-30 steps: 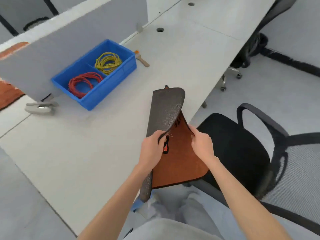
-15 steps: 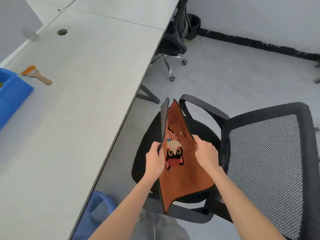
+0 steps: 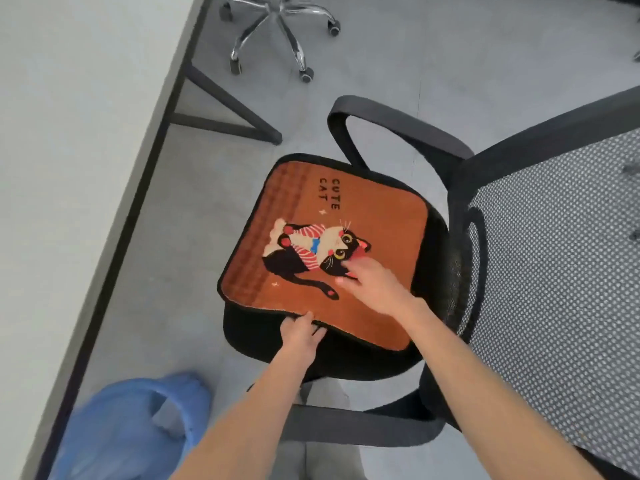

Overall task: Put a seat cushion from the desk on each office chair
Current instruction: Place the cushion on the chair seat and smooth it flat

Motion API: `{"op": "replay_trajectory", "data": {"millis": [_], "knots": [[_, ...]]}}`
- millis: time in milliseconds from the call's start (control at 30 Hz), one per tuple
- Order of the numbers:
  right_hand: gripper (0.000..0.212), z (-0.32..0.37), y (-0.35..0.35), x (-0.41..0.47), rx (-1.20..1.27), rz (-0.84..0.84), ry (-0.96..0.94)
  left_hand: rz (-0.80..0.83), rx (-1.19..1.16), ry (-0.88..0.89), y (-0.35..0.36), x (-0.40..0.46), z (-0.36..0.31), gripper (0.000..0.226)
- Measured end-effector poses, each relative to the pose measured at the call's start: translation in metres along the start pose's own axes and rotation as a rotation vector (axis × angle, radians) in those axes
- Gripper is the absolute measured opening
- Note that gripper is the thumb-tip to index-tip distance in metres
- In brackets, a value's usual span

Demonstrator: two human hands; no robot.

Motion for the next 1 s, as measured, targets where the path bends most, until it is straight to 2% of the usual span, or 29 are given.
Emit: {"op": "replay_trajectory", "data": {"millis": [67,100,167,233,300,367,400,533,600,700,767,800,900,1000], "knots": [[0.069,0.004,0.062,-0.026,0.039,0.226,-0.025,0.016,-0.015,-0.030,-0.004,0.012,0.007,0.040],[0.072,0.002,0.083,-0.036,0.014,0.256,-0.028,0.040,-0.021,-0.032,-0.004,0.015,0.007,0.039],[0.070,-0.004,0.102,-0.045,-0.017,0.165,-0.002,0.099,-0.030,-0.034,-0.002,0.015,0.004,0.036],[0.071,-0.008,0.105,-0.046,-0.006,0.061,0.050,0.084,0.030,-0.001,-0.008,0.014,-0.002,0.034],[0.071,-0.011,0.103,-0.044,-0.002,0.023,0.088,-0.104,0.236,0.163,-0.032,0.013,-0.021,0.040],[0.069,-0.014,0.099,-0.043,-0.012,-0.020,0.120,-0.370,0.535,0.436,-0.057,0.004,-0.053,0.054],[0.068,-0.015,0.096,-0.043,-0.018,-0.043,0.132,-0.447,0.686,0.575,-0.059,-0.004,-0.068,0.063],[0.065,-0.022,0.089,-0.047,-0.025,-0.103,0.165,-0.528,1.363,1.012,-0.035,-0.020,-0.089,0.094],[0.065,-0.029,0.088,-0.050,-0.038,-0.124,0.196,-0.546,1.472,1.114,-0.031,-0.023,-0.094,0.091],[0.065,-0.035,0.100,-0.056,-0.086,-0.062,0.207,-0.465,1.675,1.297,-0.021,-0.022,-0.090,0.048],[0.065,-0.040,0.115,-0.059,-0.094,0.022,0.229,-0.379,1.918,1.290,-0.019,-0.005,-0.077,0.030],[0.065,-0.043,0.121,-0.060,-0.093,0.059,0.242,-0.320,2.030,1.205,-0.023,0.006,-0.070,0.028],[0.065,-0.048,0.136,-0.060,-0.109,0.149,0.254,-0.142,2.227,0.875,-0.037,0.039,-0.046,0.035],[0.066,-0.052,0.147,-0.061,-0.106,0.206,0.270,-0.069,2.302,0.814,-0.039,0.051,-0.037,0.042]]}}
Point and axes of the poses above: each hand's wrist, its own x-axis towards the middle knuckle, its own y-axis out of the palm, z = x × y, the point moved 9 cm from there along x, towards the middle knuckle, and after that the axes turned 1 degree about -y, right-handed, at the moved point
